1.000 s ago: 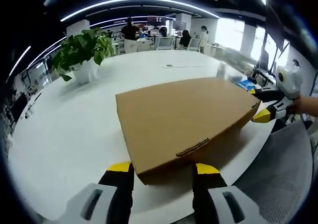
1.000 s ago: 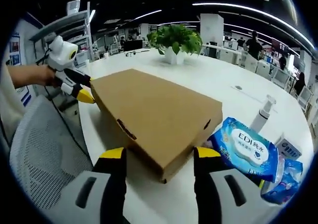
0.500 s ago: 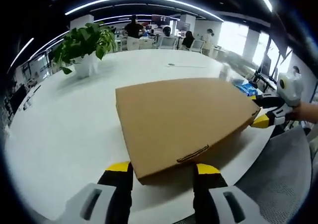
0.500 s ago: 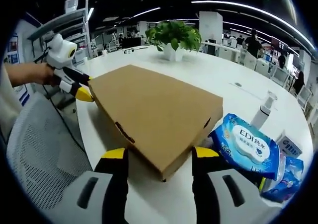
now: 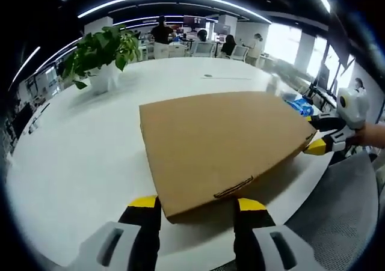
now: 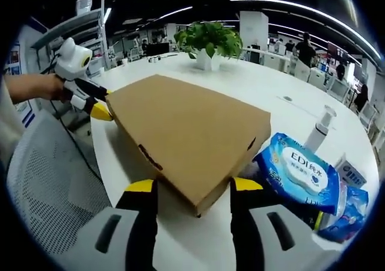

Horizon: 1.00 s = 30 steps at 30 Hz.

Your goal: Operate the shoe box by opening the lid, removing the specified soft item, and placing it in the target area until the item is outside and the box remains undamaged.

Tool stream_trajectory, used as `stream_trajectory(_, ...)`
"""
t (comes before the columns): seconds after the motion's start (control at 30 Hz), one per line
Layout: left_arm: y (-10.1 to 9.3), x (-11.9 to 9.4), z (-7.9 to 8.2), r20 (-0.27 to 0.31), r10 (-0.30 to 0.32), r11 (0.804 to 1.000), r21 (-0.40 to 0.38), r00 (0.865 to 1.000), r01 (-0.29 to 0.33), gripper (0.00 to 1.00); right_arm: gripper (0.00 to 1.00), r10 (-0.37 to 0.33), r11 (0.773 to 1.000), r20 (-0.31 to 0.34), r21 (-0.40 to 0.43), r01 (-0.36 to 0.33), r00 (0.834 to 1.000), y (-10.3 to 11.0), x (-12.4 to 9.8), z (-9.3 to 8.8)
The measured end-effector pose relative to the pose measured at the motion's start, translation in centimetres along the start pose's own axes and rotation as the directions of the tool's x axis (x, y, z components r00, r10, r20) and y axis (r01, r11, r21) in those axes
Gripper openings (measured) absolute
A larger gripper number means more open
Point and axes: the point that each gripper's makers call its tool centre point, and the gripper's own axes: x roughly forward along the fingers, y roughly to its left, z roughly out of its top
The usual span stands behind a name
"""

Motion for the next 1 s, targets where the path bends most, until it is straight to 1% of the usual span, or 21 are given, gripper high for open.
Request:
stream_trajectory(0.47,0.5,0.7,0.7,-0.005,0.001,1.0,0.0,1.0,-0.001,0.48,0.45,0.001,1.0,-0.006,0.001,-0.001,1.0,-0.8,0.7,0.5)
stream_trajectory(1.0,1.8,2.2,2.4,-0.01,-0.012,1.0,0.014,1.0,0.012,0.48,0.45,-0.011,1.0,-0.012,0.01,0.011,1.0,-2.2,2.0,1.6)
